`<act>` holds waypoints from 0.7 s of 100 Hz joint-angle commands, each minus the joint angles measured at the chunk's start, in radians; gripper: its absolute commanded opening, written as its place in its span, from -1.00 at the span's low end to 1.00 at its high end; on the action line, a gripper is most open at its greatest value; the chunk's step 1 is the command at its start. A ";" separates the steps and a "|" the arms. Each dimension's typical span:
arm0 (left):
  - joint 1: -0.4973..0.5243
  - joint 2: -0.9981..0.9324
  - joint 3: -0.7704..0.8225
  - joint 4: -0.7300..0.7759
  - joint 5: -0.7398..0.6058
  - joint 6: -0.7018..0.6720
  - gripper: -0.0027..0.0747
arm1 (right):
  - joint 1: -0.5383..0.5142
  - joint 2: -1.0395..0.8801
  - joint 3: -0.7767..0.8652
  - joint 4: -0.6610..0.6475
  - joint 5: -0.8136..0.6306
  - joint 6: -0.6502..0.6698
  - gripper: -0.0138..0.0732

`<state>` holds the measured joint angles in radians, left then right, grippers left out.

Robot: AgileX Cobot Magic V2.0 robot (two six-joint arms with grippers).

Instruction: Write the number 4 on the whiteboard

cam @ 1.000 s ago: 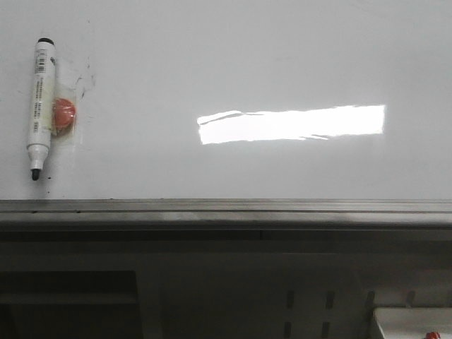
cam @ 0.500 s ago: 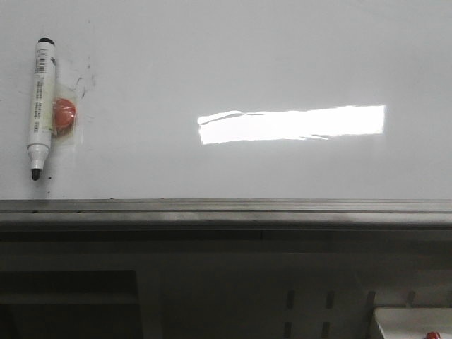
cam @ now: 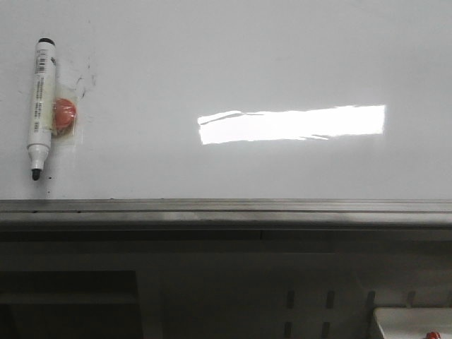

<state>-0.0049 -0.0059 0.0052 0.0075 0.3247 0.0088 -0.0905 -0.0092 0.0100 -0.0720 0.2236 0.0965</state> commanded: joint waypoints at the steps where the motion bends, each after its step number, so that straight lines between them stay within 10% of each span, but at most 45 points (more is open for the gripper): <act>1: 0.002 -0.025 0.033 0.003 -0.101 0.002 -0.98 | -0.004 -0.015 0.023 -0.004 -0.108 -0.002 -0.83; 70: 0.007 0.279 -0.165 -0.045 -0.159 0.002 -0.98 | -0.004 0.288 -0.205 0.066 -0.004 -0.002 -0.83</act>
<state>0.0015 0.1826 -0.0679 -0.0262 0.2295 0.0109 -0.0905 0.1857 -0.1023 -0.0168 0.2257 0.0965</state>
